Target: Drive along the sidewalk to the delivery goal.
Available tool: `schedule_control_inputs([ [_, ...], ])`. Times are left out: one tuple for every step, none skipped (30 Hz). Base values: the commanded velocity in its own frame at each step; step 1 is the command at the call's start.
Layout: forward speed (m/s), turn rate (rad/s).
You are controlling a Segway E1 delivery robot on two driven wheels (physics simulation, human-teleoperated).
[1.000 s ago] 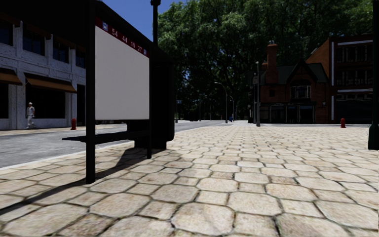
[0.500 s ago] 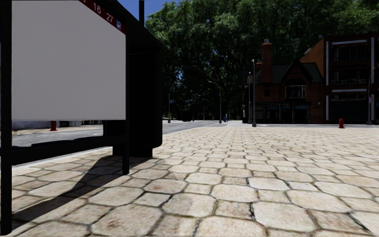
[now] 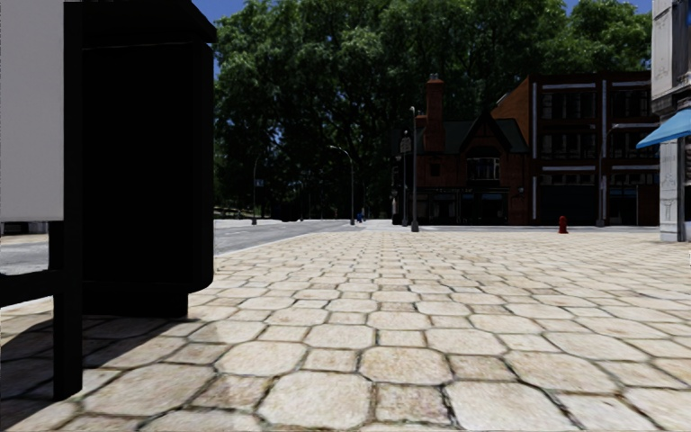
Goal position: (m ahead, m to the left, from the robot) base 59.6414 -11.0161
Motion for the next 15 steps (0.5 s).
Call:
schedule_control_inputs([
  [2.0, -0.5],
  [2.0, -0.5],
  [2.0, -0.46],
  [2.0, 0.0],
  [2.0, 0.0],
  [2.0, 0.0],
  [2.0, 0.0],
  [2.0, 0.0],
  [2.0, 0.0],
  [2.0, 0.0],
  [2.0, 0.0],
  [2.0, 0.0],
  [2.0, 0.0],
  [2.0, 0.0],
  [2.0, 0.0],
])
